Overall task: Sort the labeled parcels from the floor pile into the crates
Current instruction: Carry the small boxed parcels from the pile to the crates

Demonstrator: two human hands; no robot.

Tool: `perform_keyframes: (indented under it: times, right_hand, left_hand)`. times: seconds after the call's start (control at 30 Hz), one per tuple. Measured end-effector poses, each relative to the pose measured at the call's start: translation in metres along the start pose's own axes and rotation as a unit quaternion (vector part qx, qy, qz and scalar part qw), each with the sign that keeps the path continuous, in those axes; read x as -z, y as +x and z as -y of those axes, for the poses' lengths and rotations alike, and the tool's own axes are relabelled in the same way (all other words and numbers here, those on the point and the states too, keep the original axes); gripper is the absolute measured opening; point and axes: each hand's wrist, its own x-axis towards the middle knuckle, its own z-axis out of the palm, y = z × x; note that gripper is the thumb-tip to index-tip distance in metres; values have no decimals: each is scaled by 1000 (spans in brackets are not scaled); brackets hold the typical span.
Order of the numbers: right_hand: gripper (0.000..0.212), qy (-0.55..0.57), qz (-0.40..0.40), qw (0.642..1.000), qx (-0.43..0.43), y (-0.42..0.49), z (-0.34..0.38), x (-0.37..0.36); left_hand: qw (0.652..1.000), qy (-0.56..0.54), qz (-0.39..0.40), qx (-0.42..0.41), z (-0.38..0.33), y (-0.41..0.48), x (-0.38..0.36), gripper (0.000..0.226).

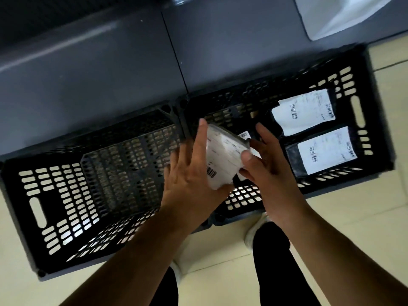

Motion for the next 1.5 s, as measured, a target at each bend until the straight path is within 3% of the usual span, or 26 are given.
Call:
perform_keyframes:
  times: [0.07, 0.17, 0.27, 0.33, 0.43, 0.53, 0.6, 0.67, 0.73, 0.83, 1.07, 1.33, 1.5]
  right_hand:
    - [82, -45, 32, 998, -35, 5, -2, 13]
    - [68, -86, 38, 992, -89, 14, -18, 34]
    - [50, -64, -49, 985, -153, 32, -40, 54]
    - [52, -166, -90, 972, -139, 46, -54, 72]
    - [70, -353, -97, 921, -135, 65, -90, 104]
    - [57, -469, -65, 869, -145, 59, -79, 91]
    - [51, -551, -65, 816, -163, 59, -83, 91]
    - [60, -619, -66, 761, -181, 58, -82, 87]
    - [73, -651, -63, 738, -164, 57, -81, 81]
    - [82, -671, -57, 729, -127, 56, -79, 65]
    - [83, -658, -23, 751, -52, 31, -37, 26]
    - [69, -646, 108, 752, 74, -87, 159, -3]
    - [61, -613, 172, 753, 166, -188, 311, -26]
  left_hand:
    - [999, 8, 35, -33, 2, -1, -7, 142]
    - [995, -41, 80, -52, 8, -6, -14, 135]
    - [991, -84, 90, -43, 16, -13, -19, 122]
    - [993, -82, 79, -40, 24, -16, -22, 116]
    - [995, -70, 64, -22, 34, -19, -23, 110]
    - [996, -66, 59, -6, 43, -23, -22, 106]
    - [996, -67, 53, -1, 48, -25, -19, 105]
    - [996, -70, 53, 2, 52, -27, -17, 104]
    - [996, -70, 60, 9, 54, -31, -14, 103]
    - [996, -68, 59, 19, 56, -36, -8, 99]
    - [997, -47, 52, 35, 33, -58, 33, 105]
    - [996, -24, 59, 55, -93, -145, 162, 96]
    - [997, -46, -20, 60, -179, -222, 261, 81]
